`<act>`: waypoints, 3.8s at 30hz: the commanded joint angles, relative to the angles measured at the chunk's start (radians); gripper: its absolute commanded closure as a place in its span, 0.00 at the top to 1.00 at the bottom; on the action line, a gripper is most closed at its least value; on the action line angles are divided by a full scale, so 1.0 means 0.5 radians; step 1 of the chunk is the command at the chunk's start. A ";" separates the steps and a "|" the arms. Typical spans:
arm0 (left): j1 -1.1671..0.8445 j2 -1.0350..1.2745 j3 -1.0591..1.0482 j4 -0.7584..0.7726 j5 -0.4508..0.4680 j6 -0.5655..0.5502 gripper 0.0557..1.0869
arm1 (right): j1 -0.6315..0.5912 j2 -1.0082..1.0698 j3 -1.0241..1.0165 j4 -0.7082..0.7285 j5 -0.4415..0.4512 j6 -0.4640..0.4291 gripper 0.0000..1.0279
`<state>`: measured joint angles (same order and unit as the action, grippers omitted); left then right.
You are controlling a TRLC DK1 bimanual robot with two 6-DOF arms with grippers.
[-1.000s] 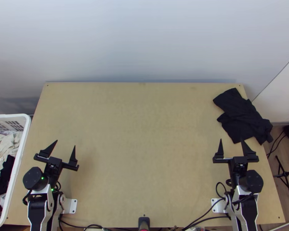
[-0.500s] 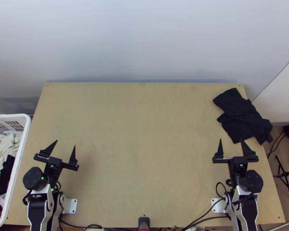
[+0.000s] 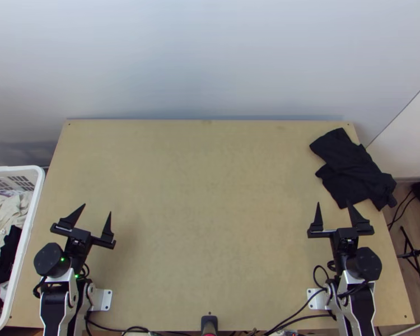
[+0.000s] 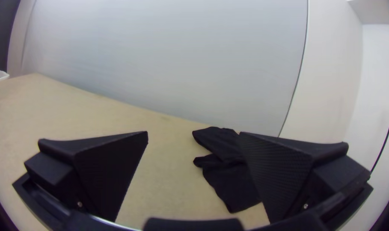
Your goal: Fold the t-shirt
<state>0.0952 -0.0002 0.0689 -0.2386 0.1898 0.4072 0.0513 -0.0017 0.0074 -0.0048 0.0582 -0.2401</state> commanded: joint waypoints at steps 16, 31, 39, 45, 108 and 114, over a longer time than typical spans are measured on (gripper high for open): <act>-0.080 -0.003 0.000 0.017 0.010 -0.146 0.95 | 0.216 0.000 0.000 0.000 0.000 0.002 0.96; -0.132 -0.003 -0.003 0.023 0.004 -0.139 0.95 | 0.216 0.000 0.000 0.000 0.000 0.002 0.96; -0.114 -0.003 -0.003 0.023 0.004 -0.130 0.95 | 0.220 0.000 0.000 0.003 0.000 0.137 0.96; -0.114 -0.003 -0.003 0.023 0.004 -0.127 0.95 | 0.235 0.000 0.000 0.003 0.000 0.226 0.96; 2.236 3.725 2.255 0.177 -0.202 1.302 0.93 | 0.232 2.228 3.151 -1.868 0.138 0.486 0.95; 2.236 4.007 2.473 -0.032 -0.263 1.376 0.93 | 0.250 2.222 3.133 -1.880 0.120 0.612 0.93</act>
<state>1.1881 1.8015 1.1584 -0.1547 0.0845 1.0340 0.1722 1.0908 1.5486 -0.9226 0.1234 0.0257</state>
